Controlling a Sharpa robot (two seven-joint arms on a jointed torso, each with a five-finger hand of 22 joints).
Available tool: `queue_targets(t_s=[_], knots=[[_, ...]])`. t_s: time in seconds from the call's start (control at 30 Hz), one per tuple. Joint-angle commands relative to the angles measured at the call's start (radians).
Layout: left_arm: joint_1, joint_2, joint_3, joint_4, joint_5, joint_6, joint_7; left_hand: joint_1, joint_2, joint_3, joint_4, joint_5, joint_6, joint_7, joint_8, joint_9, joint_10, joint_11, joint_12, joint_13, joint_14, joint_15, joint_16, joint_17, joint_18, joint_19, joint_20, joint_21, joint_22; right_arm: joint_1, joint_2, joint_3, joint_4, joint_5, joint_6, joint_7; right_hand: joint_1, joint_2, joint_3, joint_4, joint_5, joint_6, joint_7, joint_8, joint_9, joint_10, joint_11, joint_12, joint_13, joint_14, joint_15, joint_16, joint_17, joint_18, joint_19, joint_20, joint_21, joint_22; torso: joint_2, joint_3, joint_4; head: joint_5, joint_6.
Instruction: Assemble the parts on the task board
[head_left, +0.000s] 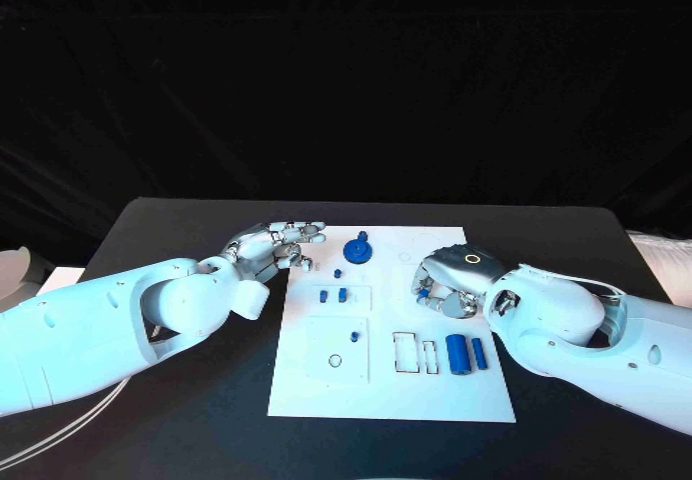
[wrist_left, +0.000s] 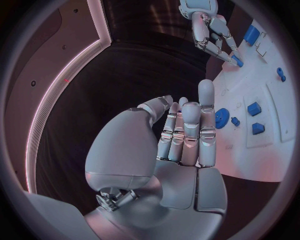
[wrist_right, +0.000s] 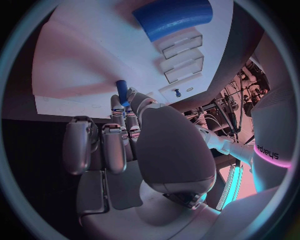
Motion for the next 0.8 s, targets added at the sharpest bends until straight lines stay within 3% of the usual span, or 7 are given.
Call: queue_targets(t_s=[0.03, 0.27, 0.37, 0.5, 0.63, 0.8], knots=[[0.0, 0.001, 0.0, 0.0, -0.003, 0.015, 0.001, -0.009, -0.001, -0.008, 0.0, 0.003, -0.008, 0.002, 0.005, 0.0, -0.006, 0.0, 0.004, 0.001, -0.007, 0.0, 0.002, -0.001, 0.01, -0.006, -0.003, -0.004, -0.002, 0.003, -0.007, 0.004, 0.011, -0.007, -0.05, 0.021, 0.02, 0.008, 0.005, -0.007, 0.003, 0.007, 0.001, 0.004, 0.001, 0.055, -0.045, 0.002, 0.003, 0.07, -0.008, 0.004, 0.064, 0.005, 0.008, 0.0, 0.003, 0.001, 0.0, -0.0007, 0.0007, 0.0, 0.001], [-0.001, 0.001, 0.0, 0.0, -0.003, 0.022, 0.0, -0.01, 0.002, -0.007, 0.001, 0.003, -0.009, 0.002, 0.005, 0.0, -0.008, 0.0, 0.006, 0.001, -0.009, 0.0, 0.0, -0.005, 0.01, -0.007, -0.002, -0.004, -0.002, 0.02, -0.038, 0.02, 0.044, 0.058, -0.064, 0.03, 0.021, 0.008, 0.005, -0.009, 0.003, 0.009, 0.002, 0.004, 0.002, 0.057, -0.045, 0.0, 0.003, 0.07, -0.008, 0.005, 0.065, 0.004, 0.009, -0.001, 0.005, 0.003, 0.0, -0.0004, -0.0007, 0.004, 0.001], [-0.001, 0.0, 0.0, 0.0, -0.003, 0.024, 0.0, -0.01, 0.002, -0.007, 0.001, 0.003, -0.009, 0.002, 0.005, 0.0, -0.008, 0.0, 0.006, 0.001, -0.009, 0.0, 0.0, -0.005, 0.01, -0.007, -0.002, -0.004, -0.002, 0.032, -0.053, 0.024, 0.066, 0.087, -0.062, 0.04, 0.023, 0.007, 0.007, -0.013, 0.003, 0.009, 0.002, 0.003, 0.003, 0.058, -0.045, -0.002, 0.002, 0.07, -0.009, 0.005, 0.065, 0.004, 0.009, -0.002, 0.005, 0.003, 0.0, -0.0014, -0.0007, 0.002, 0.0], [-0.001, 0.001, 0.0, 0.0, -0.003, 0.022, 0.007, -0.01, 0.003, -0.006, 0.001, 0.004, -0.009, 0.002, 0.006, 0.0, -0.009, 0.0, 0.007, 0.001, -0.009, 0.0, 0.001, -0.005, 0.01, -0.007, -0.002, -0.004, -0.002, 0.039, -0.061, 0.025, 0.106, 0.112, -0.051, 0.064, 0.026, 0.007, 0.01, -0.017, 0.004, 0.009, 0.003, 0.001, 0.003, 0.059, -0.044, -0.006, 0.002, 0.07, -0.009, 0.004, 0.064, 0.004, 0.009, -0.002, 0.005, 0.003, 0.0, -0.0001, -0.0002, 0.003, 0.0], [-0.001, 0.001, 0.0, -0.001, -0.003, 0.02, 0.01, -0.01, 0.003, -0.006, 0.001, 0.004, -0.009, 0.002, 0.006, 0.0, -0.009, 0.0, 0.007, 0.001, -0.009, 0.0, 0.001, -0.005, 0.01, -0.007, -0.002, -0.004, -0.002, 0.037, -0.046, 0.025, 0.135, 0.119, -0.049, 0.082, 0.025, 0.007, 0.01, -0.018, 0.004, 0.008, 0.004, 0.0, 0.003, 0.058, -0.044, -0.007, 0.001, 0.069, -0.008, 0.004, 0.064, 0.004, 0.008, -0.002, 0.004, 0.002, 0.0, 0.0002, -0.0001, 0.006, -0.001], [-0.002, 0.004, 0.0, -0.001, -0.003, 0.019, 0.02, -0.011, 0.006, -0.006, 0.001, 0.004, -0.008, 0.001, 0.008, 0.0, -0.009, 0.0, 0.01, 0.002, -0.009, 0.0, 0.002, -0.005, 0.01, -0.008, -0.002, -0.005, -0.002, 0.015, 0.01, 0.023, 0.163, 0.117, -0.059, 0.106, 0.024, 0.007, 0.011, -0.018, 0.004, 0.007, 0.004, -0.001, 0.003, 0.058, -0.043, -0.009, 0.001, 0.07, -0.008, 0.004, 0.064, 0.004, 0.008, -0.002, 0.004, 0.001, -0.001, -0.0016, 0.0, 0.01, -0.008]])
